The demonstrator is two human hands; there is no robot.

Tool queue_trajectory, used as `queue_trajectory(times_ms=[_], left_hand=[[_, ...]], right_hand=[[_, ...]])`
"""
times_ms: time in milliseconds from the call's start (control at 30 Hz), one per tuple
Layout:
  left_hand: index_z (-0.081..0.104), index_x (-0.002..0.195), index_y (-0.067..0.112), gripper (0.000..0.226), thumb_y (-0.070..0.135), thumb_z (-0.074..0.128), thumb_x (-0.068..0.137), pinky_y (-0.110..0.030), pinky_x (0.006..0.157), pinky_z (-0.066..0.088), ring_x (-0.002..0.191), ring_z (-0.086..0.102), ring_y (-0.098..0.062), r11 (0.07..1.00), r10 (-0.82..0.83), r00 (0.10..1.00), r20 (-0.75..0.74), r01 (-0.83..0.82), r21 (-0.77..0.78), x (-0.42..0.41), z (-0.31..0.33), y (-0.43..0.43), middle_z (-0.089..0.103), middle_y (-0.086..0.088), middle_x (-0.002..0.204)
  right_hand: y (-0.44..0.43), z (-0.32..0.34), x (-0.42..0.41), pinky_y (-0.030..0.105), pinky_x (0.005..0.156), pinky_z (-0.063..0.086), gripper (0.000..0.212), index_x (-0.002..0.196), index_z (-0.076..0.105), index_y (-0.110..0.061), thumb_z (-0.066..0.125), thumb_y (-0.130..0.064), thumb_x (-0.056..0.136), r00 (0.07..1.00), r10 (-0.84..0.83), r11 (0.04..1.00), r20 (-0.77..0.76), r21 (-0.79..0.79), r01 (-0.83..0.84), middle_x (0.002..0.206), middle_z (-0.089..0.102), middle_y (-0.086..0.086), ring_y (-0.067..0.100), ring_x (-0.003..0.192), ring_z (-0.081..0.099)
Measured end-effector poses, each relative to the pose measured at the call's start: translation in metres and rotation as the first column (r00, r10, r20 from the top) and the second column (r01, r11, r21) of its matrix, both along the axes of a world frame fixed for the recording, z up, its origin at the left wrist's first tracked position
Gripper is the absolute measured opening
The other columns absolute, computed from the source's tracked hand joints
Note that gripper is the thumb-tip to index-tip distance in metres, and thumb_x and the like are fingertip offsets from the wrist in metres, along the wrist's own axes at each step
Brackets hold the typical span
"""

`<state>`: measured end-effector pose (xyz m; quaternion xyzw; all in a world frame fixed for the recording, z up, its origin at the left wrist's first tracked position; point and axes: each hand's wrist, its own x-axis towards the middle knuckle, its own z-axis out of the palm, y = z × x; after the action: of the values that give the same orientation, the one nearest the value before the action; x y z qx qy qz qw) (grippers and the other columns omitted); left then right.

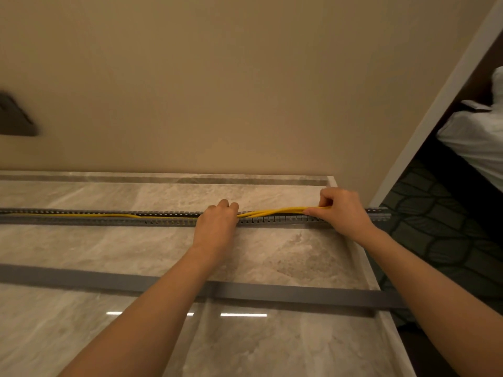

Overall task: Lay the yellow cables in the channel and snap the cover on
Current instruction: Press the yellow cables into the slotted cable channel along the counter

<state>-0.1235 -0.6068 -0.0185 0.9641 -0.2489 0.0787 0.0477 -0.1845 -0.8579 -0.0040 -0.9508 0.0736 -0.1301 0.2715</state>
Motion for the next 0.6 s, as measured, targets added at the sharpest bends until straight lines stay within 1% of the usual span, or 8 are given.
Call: queue_trajectory(times_ms=[100,200,233,300,367,467,533,600], left_hand=[[0.055,0.104,0.011,0.014,0.018,0.050,0.093,-0.033,0.065,0.042,0.088,0.055,-0.025,0.995,-0.052,0.999,0.013,0.053,-0.088,-0.006,0.003,-0.005,0.056,-0.006,0.105],[0.054,0.118,0.011,0.028,0.020,0.046,0.094,-0.034,0.082,0.046,0.102,0.051,-0.024,0.975,-0.144,0.990,0.009,0.143,-0.168,-0.018,0.002,-0.019,0.057,-0.005,0.113],[0.054,0.119,0.011,0.029,0.020,0.045,0.094,-0.033,0.085,0.044,0.104,0.049,-0.023,0.971,-0.164,0.986,0.010,0.163,-0.178,-0.023,0.001,-0.024,0.057,-0.005,0.114],[0.057,0.115,0.009,0.027,0.020,0.043,0.094,-0.031,0.086,0.042,0.104,0.047,-0.022,0.968,-0.171,0.985,0.017,0.171,-0.186,-0.030,-0.002,-0.031,0.055,-0.006,0.113],[0.057,0.112,0.008,0.026,0.019,0.042,0.094,-0.030,0.087,0.040,0.104,0.045,-0.021,0.970,-0.166,0.986,0.019,0.167,-0.179,-0.033,-0.004,-0.033,0.054,-0.006,0.111],[0.055,0.113,0.009,0.024,0.016,0.042,0.094,-0.029,0.088,0.039,0.103,0.044,-0.021,0.976,-0.169,0.985,0.020,0.171,-0.135,-0.034,-0.005,-0.032,0.054,-0.005,0.110],[0.054,0.115,0.009,0.025,0.015,0.042,0.094,-0.029,0.087,0.039,0.102,0.044,-0.021,0.977,-0.174,0.985,0.018,0.175,-0.118,-0.034,-0.005,-0.032,0.053,-0.005,0.110],[0.053,0.116,0.009,0.025,0.014,0.043,0.094,-0.029,0.087,0.038,0.102,0.044,-0.020,0.978,-0.181,0.983,0.013,0.181,-0.103,-0.035,-0.004,-0.033,0.053,-0.005,0.111]], right_hand=[[0.001,-0.005,-0.004,0.022,0.049,0.030,0.041,0.055,0.045,-0.013,0.079,-0.030,0.070,0.997,-0.014,1.000,0.074,0.011,0.014,0.060,0.049,0.001,0.015,0.058,0.041],[0.003,-0.009,-0.008,0.019,0.053,0.030,0.033,0.061,0.056,-0.005,0.079,-0.027,0.070,0.993,-0.021,1.000,0.119,-0.013,0.022,0.068,0.053,0.004,0.016,0.066,0.044],[0.003,-0.009,-0.009,0.018,0.056,0.031,0.028,0.064,0.061,-0.005,0.079,-0.026,0.071,0.991,-0.028,1.000,0.131,-0.009,0.030,0.073,0.055,0.004,0.016,0.071,0.046],[0.003,-0.008,-0.013,0.019,0.066,0.036,0.015,0.076,0.070,-0.008,0.076,-0.022,0.075,0.990,-0.016,1.000,0.138,-0.006,0.017,0.085,0.059,0.002,0.015,0.084,0.049],[0.001,-0.006,-0.017,0.027,0.079,0.044,0.014,0.093,0.073,-0.011,0.070,-0.017,0.080,0.994,0.062,0.997,0.095,-0.041,-0.058,0.093,0.065,0.004,0.018,0.092,0.055],[0.000,-0.005,-0.025,0.037,0.093,0.044,0.029,0.115,0.065,-0.017,0.064,-0.019,0.086,0.982,0.186,0.974,0.013,-0.135,-0.183,0.109,0.066,0.005,0.020,0.103,0.053],[0.001,-0.006,-0.030,0.039,0.100,0.038,0.041,0.129,0.054,-0.024,0.058,-0.030,0.089,0.966,0.247,0.929,-0.075,-0.266,-0.258,0.125,0.059,0.001,0.019,0.114,0.048],[0.006,-0.008,-0.032,0.038,0.106,0.030,0.048,0.137,0.043,-0.028,0.051,-0.040,0.091,0.958,0.248,0.885,-0.141,-0.369,-0.283,0.136,0.049,-0.003,0.017,0.123,0.041]])
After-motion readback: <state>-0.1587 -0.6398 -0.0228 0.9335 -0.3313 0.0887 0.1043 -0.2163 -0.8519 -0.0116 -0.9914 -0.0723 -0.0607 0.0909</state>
